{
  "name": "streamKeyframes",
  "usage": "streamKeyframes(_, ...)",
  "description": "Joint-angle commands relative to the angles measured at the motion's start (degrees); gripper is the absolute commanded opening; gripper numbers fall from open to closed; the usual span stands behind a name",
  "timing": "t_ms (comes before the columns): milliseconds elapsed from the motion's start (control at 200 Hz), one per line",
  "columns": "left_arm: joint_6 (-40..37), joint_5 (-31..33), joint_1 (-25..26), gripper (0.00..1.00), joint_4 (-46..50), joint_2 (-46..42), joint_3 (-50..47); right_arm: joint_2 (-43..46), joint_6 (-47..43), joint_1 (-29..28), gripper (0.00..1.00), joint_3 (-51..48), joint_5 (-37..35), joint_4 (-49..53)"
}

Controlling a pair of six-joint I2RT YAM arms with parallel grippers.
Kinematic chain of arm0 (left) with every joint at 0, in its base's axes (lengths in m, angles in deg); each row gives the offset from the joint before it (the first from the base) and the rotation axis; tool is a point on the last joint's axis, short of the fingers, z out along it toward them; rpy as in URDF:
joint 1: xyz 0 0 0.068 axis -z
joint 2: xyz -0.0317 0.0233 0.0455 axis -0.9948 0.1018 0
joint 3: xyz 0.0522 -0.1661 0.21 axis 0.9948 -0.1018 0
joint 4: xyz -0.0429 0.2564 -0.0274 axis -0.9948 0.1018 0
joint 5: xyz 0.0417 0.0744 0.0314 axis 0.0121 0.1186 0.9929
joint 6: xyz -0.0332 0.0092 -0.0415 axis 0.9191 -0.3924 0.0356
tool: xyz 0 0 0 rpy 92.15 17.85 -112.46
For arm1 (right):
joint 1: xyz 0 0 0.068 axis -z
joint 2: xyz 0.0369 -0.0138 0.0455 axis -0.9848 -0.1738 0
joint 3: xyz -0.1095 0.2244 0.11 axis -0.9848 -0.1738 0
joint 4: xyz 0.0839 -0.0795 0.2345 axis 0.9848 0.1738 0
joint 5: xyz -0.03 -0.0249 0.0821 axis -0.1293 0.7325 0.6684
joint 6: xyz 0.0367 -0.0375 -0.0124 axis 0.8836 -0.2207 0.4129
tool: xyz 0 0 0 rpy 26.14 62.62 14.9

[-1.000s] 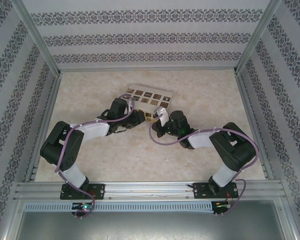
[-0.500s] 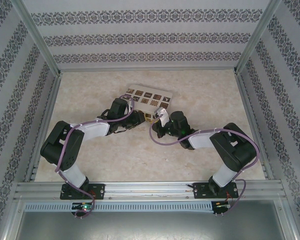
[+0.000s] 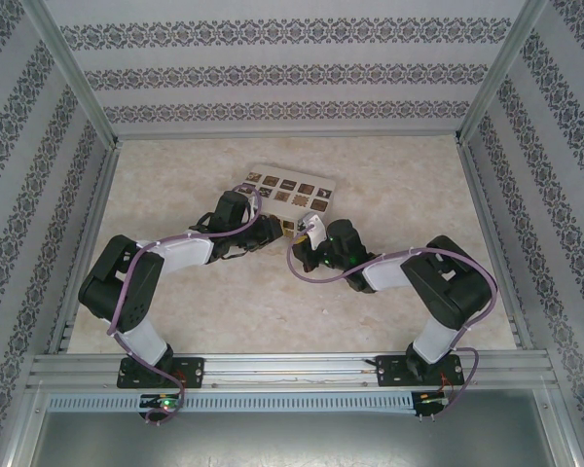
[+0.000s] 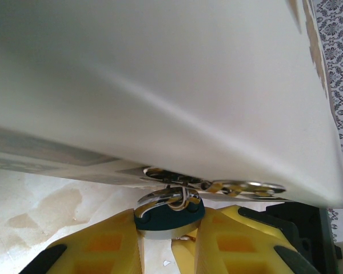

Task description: Unlock the padlock with the key

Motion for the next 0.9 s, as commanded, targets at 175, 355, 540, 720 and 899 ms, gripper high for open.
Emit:
streamKeyframes(175,0.24,-1.45,0.24,0.23,-0.19,-0.65,1.79,-1.18,2.36,-0.15,0.0,0.65,-2.51,-3.39)
streamKeyframes(355,0.24,-1.5,0.24,0.23,-0.27,-0.64,1.7,-1.3,3.23,0.38,0.0,0.47,-2.08,-4.95)
streamKeyframes(540,0.28,-1.52,0.19,0.23,-0.31,-0.56,1.66,-1.34,3.93,0.47,0.0,0.37,-1.36,-6.85)
streamKeyframes(720,0.24,-1.61,0.26,0.23,-0.27,-0.47,1.65,-1.43,4.09,0.55,0.0,0.47,-1.96,-7.29)
streamKeyframes(899,0.25,-1.6,0.19,0.23,-0.27,-0.51,1.56,-1.78,4.71,0.56,0.0,0.56,-2.73,-7.9)
